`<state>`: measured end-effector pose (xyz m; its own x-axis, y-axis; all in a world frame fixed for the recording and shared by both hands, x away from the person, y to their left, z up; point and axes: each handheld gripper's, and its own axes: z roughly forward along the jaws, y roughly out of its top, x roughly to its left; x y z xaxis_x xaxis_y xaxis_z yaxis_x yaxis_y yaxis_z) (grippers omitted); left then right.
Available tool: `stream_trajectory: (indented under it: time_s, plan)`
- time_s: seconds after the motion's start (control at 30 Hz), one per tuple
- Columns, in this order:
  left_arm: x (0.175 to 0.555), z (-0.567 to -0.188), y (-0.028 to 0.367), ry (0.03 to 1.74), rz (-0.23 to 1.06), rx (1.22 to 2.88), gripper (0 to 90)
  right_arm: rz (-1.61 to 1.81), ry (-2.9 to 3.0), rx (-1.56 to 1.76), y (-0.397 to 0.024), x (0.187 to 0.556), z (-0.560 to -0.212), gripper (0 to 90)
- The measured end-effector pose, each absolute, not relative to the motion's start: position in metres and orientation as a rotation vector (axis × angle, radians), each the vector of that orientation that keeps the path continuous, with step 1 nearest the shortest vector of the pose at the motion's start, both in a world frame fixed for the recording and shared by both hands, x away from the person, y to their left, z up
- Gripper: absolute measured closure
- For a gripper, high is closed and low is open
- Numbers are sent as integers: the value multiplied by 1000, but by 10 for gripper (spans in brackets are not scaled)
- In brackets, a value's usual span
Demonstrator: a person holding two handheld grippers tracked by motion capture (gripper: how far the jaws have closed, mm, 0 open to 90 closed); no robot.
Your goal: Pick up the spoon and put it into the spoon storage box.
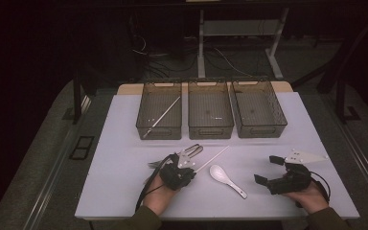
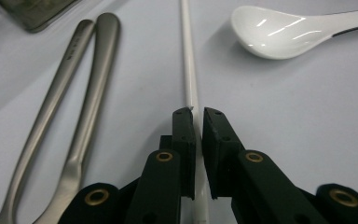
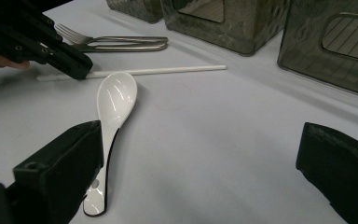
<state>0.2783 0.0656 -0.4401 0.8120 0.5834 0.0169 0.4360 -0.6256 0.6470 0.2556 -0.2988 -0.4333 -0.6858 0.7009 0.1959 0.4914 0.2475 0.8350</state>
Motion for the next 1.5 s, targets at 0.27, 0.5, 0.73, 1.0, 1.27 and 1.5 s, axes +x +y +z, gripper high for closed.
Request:
stream_trajectory:
  time_s: [0.27,0.5,0.73,1.0,1.27,1.5]
  plan:
    - [285,-442,66,775,274,2297,794,1411,2300,1124,-298,256,-433,8]
    - [291,-447,64,797,236,2257,791,1411,2300,1118,-298,256,-434,8]
    - [292,-449,67,816,208,2229,832,1407,2303,1117,-298,256,-434,8]
    - [293,-448,68,797,202,2233,839,1411,2302,1117,-298,256,-434,8]
    - [290,-440,68,757,191,2227,839,1414,2304,1109,-298,256,-433,8]
    - [289,-431,73,717,167,2225,839,1414,2303,1110,-298,255,-433,8]
